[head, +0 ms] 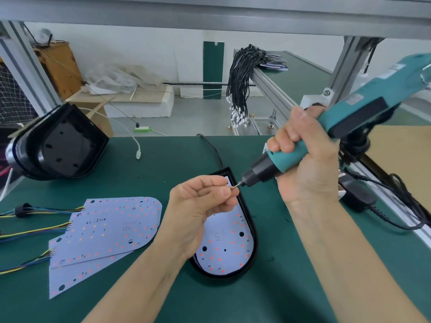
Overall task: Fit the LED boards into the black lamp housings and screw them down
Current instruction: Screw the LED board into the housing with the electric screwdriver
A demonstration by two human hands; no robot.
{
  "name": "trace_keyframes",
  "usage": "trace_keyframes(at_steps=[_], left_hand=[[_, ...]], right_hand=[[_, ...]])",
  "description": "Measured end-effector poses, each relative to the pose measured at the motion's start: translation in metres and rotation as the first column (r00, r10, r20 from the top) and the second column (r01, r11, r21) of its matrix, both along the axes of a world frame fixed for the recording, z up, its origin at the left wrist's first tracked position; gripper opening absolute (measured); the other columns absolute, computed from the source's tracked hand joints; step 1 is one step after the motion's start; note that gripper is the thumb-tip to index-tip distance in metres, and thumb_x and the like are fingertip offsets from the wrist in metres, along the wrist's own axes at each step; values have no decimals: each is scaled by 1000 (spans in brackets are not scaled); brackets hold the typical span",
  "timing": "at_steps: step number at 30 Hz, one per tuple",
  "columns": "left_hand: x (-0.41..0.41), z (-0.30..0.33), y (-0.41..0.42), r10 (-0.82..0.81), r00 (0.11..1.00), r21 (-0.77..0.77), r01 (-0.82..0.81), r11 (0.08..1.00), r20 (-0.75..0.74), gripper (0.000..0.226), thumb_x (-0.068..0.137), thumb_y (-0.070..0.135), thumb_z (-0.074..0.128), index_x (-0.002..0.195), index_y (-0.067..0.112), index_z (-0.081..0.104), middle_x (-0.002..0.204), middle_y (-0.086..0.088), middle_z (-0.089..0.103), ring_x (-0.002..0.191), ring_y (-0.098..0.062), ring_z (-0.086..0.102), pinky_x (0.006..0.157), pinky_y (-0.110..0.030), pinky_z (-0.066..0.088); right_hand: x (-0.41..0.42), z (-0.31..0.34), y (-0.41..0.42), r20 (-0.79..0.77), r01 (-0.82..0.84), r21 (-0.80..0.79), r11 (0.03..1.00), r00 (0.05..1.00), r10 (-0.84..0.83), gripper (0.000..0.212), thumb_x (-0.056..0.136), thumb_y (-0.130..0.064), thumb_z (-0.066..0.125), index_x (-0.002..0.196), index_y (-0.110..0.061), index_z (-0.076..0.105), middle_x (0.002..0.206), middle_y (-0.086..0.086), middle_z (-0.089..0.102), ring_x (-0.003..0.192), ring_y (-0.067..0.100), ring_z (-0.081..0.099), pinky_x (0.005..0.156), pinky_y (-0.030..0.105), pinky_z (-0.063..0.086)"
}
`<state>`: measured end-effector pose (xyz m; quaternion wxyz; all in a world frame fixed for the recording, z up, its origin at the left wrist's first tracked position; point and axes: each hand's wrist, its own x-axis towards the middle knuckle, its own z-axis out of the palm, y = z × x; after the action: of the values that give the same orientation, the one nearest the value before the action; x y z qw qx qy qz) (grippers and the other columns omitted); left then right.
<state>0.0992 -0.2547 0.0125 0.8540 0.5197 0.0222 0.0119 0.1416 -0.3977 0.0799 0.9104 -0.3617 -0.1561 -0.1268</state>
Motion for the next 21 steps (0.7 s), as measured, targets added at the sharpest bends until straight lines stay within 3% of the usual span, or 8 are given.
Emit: trace_keyframes(at_steps=[16, 21], left_hand=[[5, 0, 3, -26, 996, 2, 26, 1000, -81, 31, 64, 9, 70, 93, 1, 70, 85, -16, 75, 69, -20, 72, 62, -23, 56], [5, 1, 2, 1, 998, 22, 1, 1000, -68, 22, 72, -4, 68, 94, 0, 69, 83, -16, 75, 66, -20, 71, 60, -23, 56]], right_hand=[[6, -13, -4, -35, 73, 50, 996, 997, -71, 36, 84, -3, 57, 57, -24, 47, 54, -7, 41, 44, 8, 41, 53, 23, 42], [8, -12, -5, -44, 59, 65, 996, 997, -56, 36, 83, -4, 59, 56, -25, 48, 54, -7, 40, 44, 8, 41, 53, 23, 42]])
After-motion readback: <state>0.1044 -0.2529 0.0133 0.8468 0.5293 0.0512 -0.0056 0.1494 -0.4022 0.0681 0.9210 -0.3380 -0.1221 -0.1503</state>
